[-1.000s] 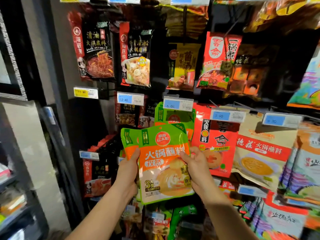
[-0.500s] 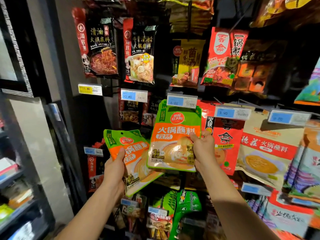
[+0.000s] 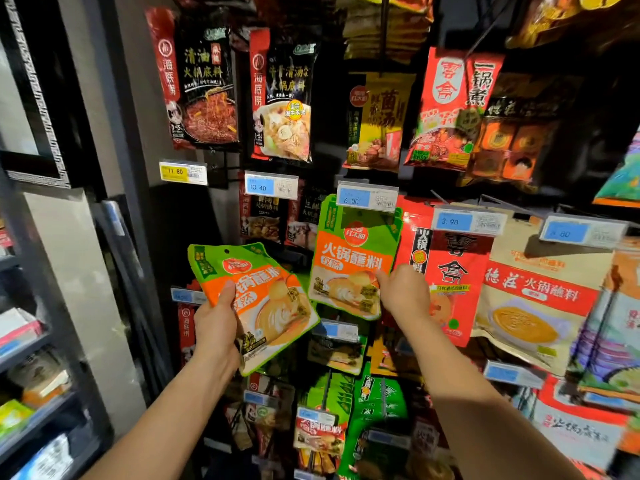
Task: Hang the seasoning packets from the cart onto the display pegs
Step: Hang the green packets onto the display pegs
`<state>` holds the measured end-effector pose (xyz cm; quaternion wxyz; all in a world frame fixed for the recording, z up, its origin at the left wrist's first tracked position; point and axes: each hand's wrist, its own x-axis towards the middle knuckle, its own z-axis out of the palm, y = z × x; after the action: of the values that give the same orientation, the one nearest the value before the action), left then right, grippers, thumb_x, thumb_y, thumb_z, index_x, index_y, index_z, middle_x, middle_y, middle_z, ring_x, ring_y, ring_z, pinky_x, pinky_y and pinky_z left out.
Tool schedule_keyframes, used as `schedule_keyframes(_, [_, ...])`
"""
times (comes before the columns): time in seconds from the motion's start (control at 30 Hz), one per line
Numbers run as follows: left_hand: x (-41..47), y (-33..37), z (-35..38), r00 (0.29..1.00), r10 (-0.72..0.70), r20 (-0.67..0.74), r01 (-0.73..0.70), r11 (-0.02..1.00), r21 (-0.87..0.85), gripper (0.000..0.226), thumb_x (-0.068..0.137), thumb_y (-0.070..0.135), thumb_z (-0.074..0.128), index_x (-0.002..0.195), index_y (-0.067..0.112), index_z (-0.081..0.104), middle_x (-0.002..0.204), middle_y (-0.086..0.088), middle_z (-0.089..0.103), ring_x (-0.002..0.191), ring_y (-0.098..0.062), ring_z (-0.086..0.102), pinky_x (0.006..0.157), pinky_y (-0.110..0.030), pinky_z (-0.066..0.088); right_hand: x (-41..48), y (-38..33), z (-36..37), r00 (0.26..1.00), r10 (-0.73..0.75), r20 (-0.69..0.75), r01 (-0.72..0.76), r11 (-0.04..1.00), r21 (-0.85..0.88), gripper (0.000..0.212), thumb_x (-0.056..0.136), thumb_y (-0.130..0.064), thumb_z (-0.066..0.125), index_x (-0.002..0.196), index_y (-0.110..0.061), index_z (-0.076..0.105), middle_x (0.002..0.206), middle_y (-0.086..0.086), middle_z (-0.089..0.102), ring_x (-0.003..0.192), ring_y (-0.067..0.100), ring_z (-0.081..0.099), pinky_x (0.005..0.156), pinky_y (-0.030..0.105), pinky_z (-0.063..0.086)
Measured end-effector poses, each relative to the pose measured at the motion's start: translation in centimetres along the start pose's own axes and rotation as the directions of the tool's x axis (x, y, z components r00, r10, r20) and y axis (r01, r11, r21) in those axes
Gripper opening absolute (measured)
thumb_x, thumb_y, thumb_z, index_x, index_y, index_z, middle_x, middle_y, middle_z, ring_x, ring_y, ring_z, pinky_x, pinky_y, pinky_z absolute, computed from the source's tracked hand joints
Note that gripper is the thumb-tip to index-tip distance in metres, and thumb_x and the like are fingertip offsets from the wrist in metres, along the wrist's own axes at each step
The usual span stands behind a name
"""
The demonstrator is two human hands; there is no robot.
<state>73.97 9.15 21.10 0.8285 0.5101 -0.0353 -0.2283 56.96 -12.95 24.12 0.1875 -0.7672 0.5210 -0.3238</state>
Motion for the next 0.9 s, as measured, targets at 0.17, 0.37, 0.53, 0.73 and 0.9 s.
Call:
schedule_keyframes(0.17, [-0.8, 0.4, 1.2, 0.982, -0.030, 0.185, 0.021, 0.998, 0.052, 0.021, 0.098, 0.035, 0.065, 0.105, 0.015, 0.070, 0.092, -0.009, 0.079, 0.075, -0.025, 0.077, 0.069, -0.041, 0.060, -2.5, -0.2, -0.3, 0.988, -0.009, 0.156, -0.068, 0.874, 0.481, 0.039, 0.100, -0.030, 0.067, 0.069, -0.010, 0.052, 0.059, 0.009, 0.059, 0.052, 0.025, 0.060, 0.052, 0.040, 0.052])
schedule_keyframes(0.37, [-2.2, 0.1, 4.7, 0.864, -0.227, 0.450, 0.139, 0.966, 0.220, 0.031, 0.098, 0.032, 0.063, 0.115, 0.006, 0.070, 0.106, -0.018, 0.077, 0.083, -0.028, 0.077, 0.065, -0.038, 0.063, -5.2, -1.7, -1.3, 0.915, -0.160, 0.370, -0.252, 0.489, 0.835, 0.030, 0.099, -0.017, 0.066, 0.127, -0.022, 0.058, 0.094, -0.002, 0.079, 0.086, 0.017, 0.074, 0.085, 0.038, 0.058])
schedule_keyframes(0.53, [-0.9, -0.5, 7.0, 0.852, -0.129, 0.507, -0.153, 0.865, 0.477, 0.024, 0.096, 0.030, 0.069, 0.107, 0.009, 0.074, 0.097, -0.008, 0.079, 0.094, -0.031, 0.075, 0.088, -0.046, 0.057, -5.1, 0.0, -2.1, 0.983, -0.144, 0.111, -0.025, 0.497, 0.867, 0.064, 0.096, 0.006, 0.064, 0.138, -0.038, 0.046, 0.113, 0.009, 0.076, 0.101, 0.023, 0.075, 0.085, 0.045, 0.061])
schedule_keyframes(0.73, [0.9, 4.3, 11.2, 0.607, 0.534, 0.588, -0.776, 0.242, 0.582, 0.022, 0.093, 0.030, 0.071, 0.112, 0.025, 0.062, 0.092, 0.012, 0.068, 0.081, -0.009, 0.062, 0.070, -0.032, 0.047, -4.1, -0.3, -2.1, 0.992, -0.118, -0.038, 0.100, 0.585, 0.805, 0.048, 0.096, 0.002, 0.064, 0.118, -0.041, 0.060, 0.147, 0.001, 0.053, 0.140, 0.021, 0.048, 0.108, 0.043, 0.047])
schedule_keyframes(0.9, [2.9, 8.0, 16.0, 0.213, 0.478, 0.852, -0.893, -0.260, 0.368, 0.057, 0.094, 0.030, 0.070, 0.146, 0.020, 0.050, 0.137, -0.003, 0.056, 0.122, -0.025, 0.053, 0.096, -0.042, 0.047, -3.0, -2.0, -2.5, 0.979, -0.134, -0.153, 0.204, 0.643, 0.739, 0.043, 0.097, 0.006, 0.060, 0.132, -0.019, 0.063, 0.133, -0.002, 0.057, 0.119, 0.022, 0.060, 0.088, 0.011, 0.046])
